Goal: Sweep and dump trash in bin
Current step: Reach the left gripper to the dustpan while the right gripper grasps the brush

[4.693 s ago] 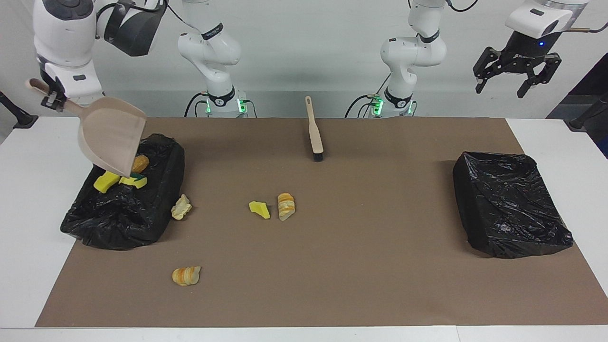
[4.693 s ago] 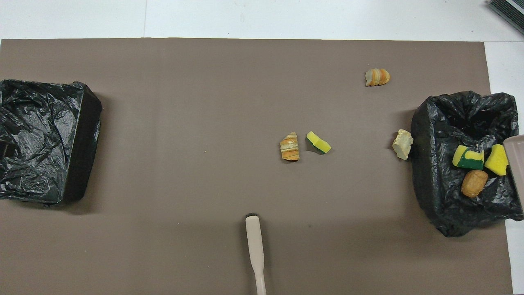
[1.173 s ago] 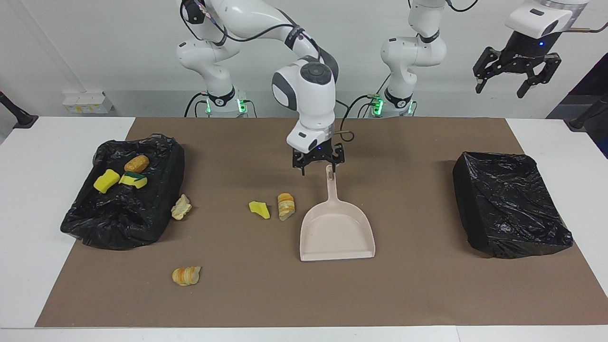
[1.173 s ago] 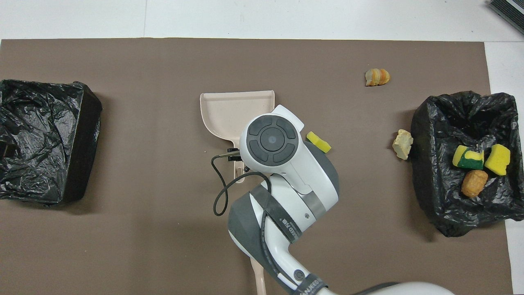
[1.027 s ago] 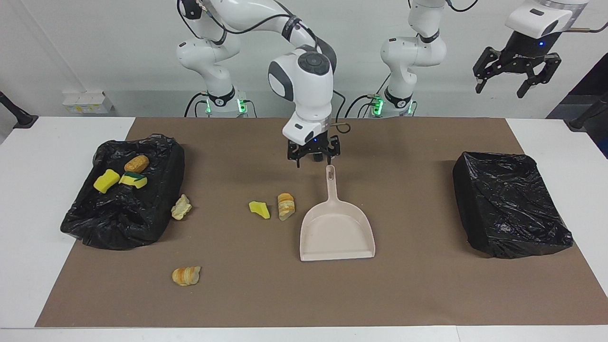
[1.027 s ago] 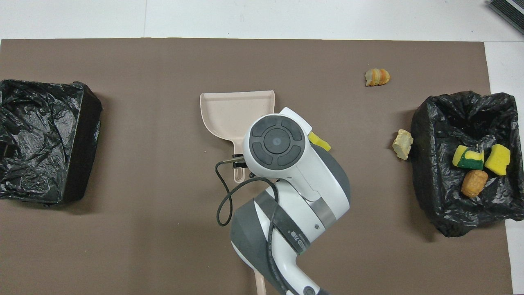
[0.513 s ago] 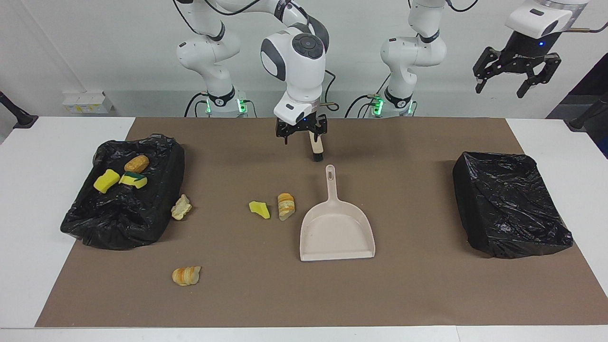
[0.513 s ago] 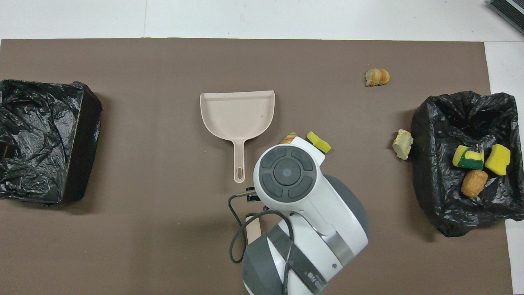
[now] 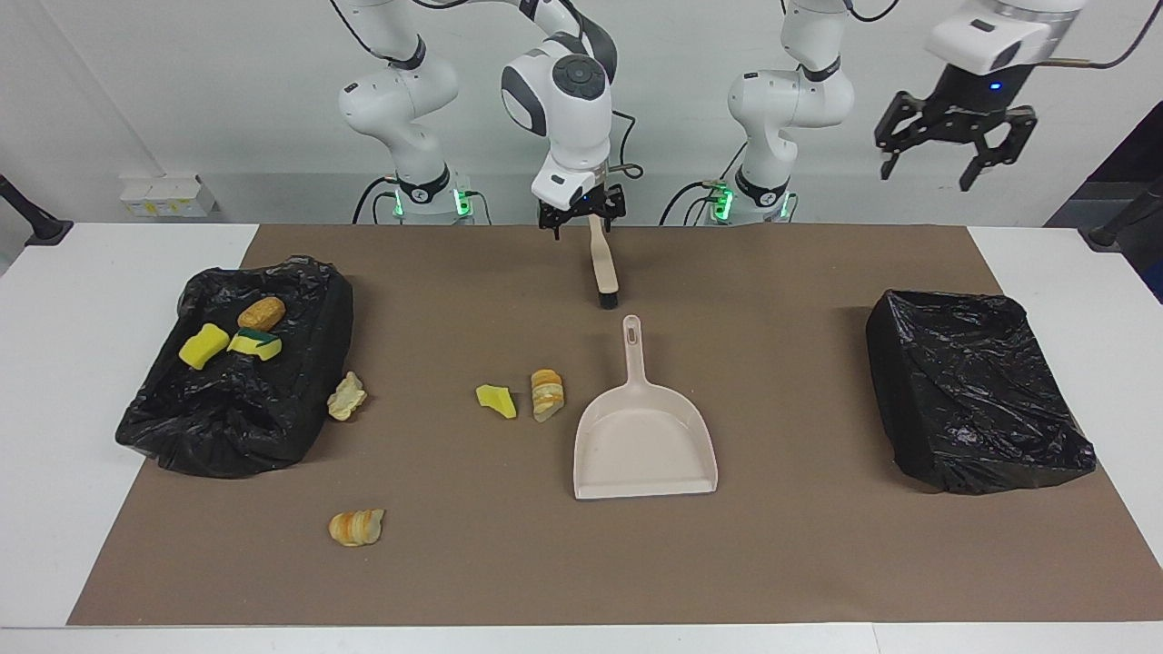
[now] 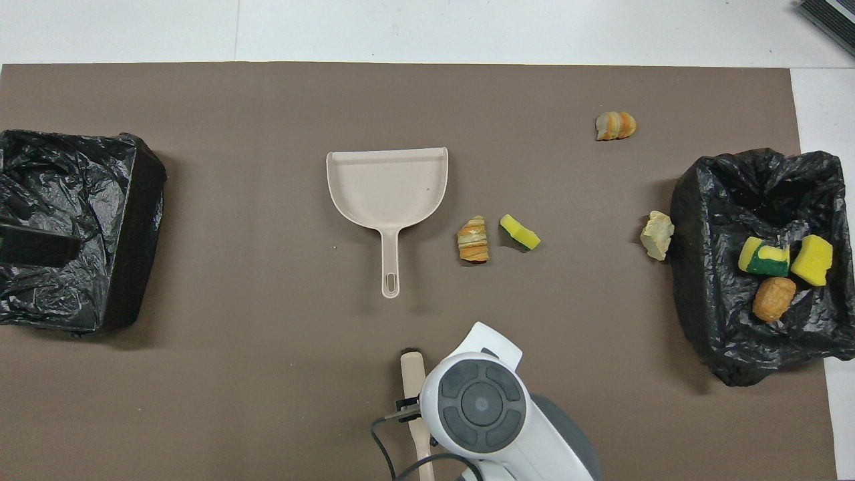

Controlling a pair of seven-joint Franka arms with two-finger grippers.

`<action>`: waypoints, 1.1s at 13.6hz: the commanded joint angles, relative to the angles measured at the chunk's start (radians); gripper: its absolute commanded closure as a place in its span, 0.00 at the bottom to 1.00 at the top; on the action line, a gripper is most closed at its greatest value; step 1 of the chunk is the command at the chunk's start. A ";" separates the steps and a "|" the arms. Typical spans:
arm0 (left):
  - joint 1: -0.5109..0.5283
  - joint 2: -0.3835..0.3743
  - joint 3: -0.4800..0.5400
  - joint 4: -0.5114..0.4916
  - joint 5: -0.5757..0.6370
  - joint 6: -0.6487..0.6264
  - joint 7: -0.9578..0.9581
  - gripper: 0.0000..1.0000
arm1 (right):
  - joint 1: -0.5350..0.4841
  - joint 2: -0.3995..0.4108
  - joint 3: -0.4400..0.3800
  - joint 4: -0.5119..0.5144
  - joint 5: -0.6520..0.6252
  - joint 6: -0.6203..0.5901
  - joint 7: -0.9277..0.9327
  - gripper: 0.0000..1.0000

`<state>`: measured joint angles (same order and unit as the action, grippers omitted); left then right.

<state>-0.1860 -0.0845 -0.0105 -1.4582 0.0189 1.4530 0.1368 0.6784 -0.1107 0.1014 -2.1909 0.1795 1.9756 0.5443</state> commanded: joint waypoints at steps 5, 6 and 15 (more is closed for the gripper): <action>-0.297 0.020 0.004 -0.361 0.007 0.403 -0.279 0.00 | 0.133 -0.040 -0.002 -0.179 0.066 0.115 0.121 0.14; -0.328 0.063 0.006 -0.378 0.010 0.462 -0.331 0.00 | 0.160 -0.030 -0.002 -0.185 0.084 0.117 0.143 0.20; -0.477 0.335 0.006 -0.436 0.082 0.779 -0.687 0.03 | 0.230 0.049 -0.002 -0.213 0.089 0.181 0.224 0.55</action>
<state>-0.6548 0.2565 -0.0239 -1.8652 0.0791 2.1858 -0.5255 0.9100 -0.0599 0.0989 -2.3912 0.2484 2.1331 0.7325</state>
